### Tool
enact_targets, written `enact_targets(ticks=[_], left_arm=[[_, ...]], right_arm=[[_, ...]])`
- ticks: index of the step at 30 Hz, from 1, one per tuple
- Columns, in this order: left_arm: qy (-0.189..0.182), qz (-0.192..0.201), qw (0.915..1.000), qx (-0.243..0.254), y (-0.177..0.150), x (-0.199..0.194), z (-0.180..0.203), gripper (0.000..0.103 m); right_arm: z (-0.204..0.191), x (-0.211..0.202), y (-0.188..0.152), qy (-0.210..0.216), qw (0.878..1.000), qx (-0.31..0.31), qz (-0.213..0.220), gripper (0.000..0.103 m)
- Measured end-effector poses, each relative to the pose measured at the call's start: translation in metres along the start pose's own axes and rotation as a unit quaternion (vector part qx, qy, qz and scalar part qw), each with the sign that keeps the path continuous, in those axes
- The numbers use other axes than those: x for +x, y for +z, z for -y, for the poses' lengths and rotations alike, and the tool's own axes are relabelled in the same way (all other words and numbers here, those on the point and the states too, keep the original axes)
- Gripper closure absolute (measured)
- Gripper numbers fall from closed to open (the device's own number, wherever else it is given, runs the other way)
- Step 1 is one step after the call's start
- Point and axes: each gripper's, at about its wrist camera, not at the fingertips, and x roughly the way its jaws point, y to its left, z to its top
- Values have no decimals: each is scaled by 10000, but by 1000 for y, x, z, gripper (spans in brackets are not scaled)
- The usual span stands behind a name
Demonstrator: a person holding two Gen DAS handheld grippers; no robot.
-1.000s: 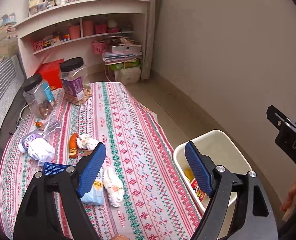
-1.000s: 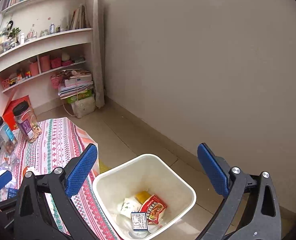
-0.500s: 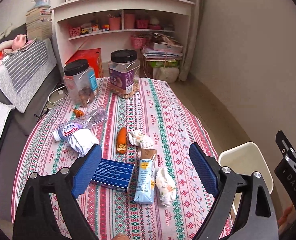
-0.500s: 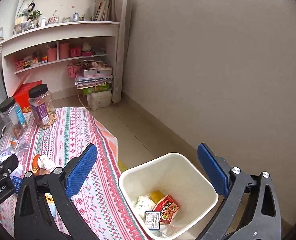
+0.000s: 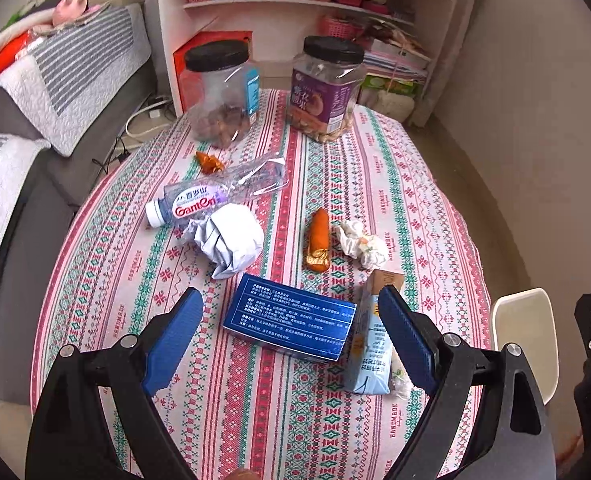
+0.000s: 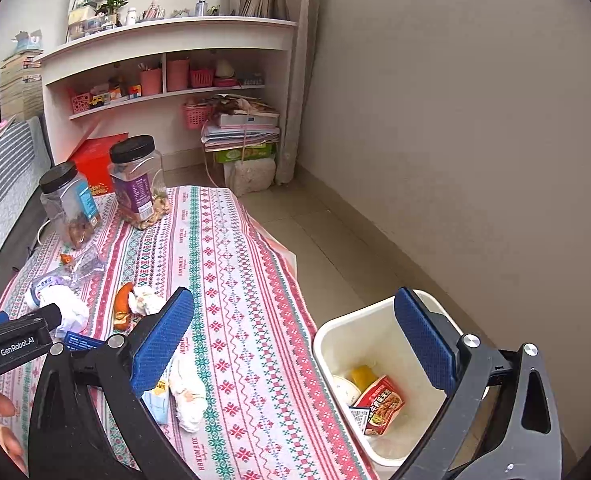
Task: Collect trash
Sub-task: 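Grasp the blue medicine box with the left gripper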
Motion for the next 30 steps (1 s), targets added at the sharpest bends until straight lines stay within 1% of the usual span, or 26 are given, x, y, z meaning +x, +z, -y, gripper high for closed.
enact_targets(ticks=[2,4,6,8,11,13,14,16,18,21,23,24,25,26,27,28,30], left_arm=[[-16,-304,9990,-334,1,15,-12,16],[-19,-578,9957,-719,1,30,-22,16],[-83,-886,9899,-1102,-1,47,-27,16],[-71,-1141,9832,-1425,-3,62,-28,16],[45,-1292,9775,-1669,-5,80,-21,16],[139,-1324,9757,-1740,-4,88,-15,16],[228,-1320,9759,-1720,-3,91,-12,16],[394,-1174,9801,-1552,0,94,-3,16],[573,-1173,9850,-1131,2,100,7,16],[871,-1242,9877,-385,-2,107,16,15],[984,-1457,9843,-127,-8,111,11,15],[951,-1711,9806,-57,-13,115,6,15],[906,-2031,9749,71,-21,121,2,15],[852,-2251,9705,167,-27,124,-4,15],[868,-2341,9682,179,-31,124,-10,15],[902,-2341,9679,176,-34,120,-18,15],[763,-2242,9714,145,-34,106,-30,15]], right_arm=[[0,3,0,96,9999,83,-100,7],[0,6,0,144,9996,127,-193,7],[1,10,-1,196,9992,160,-295,7],[3,13,-2,213,9990,162,-366,7],[4,18,-4,184,9988,99,-451,7],[5,21,-6,167,9984,54,-533,7],[5,22,-7,165,9982,53,-570,7],[6,25,-8,180,9978,69,-635,7],[4,27,-9,199,9973,70,-707,7],[0,32,-11,261,9962,91,-829,7],[-6,35,-13,289,9955,46,-903,7],[-9,36,-14,297,9953,11,-922,7],[-13,37,-14,309,9951,-39,-940,7],[-16,37,-15,325,9948,-94,-959,7],[-20,38,-16,340,9945,-143,-979,7],[-23,38,-17,356,9942,-174,-995,7],[-28,38,-18,411,9936,-209,-1031,7]])
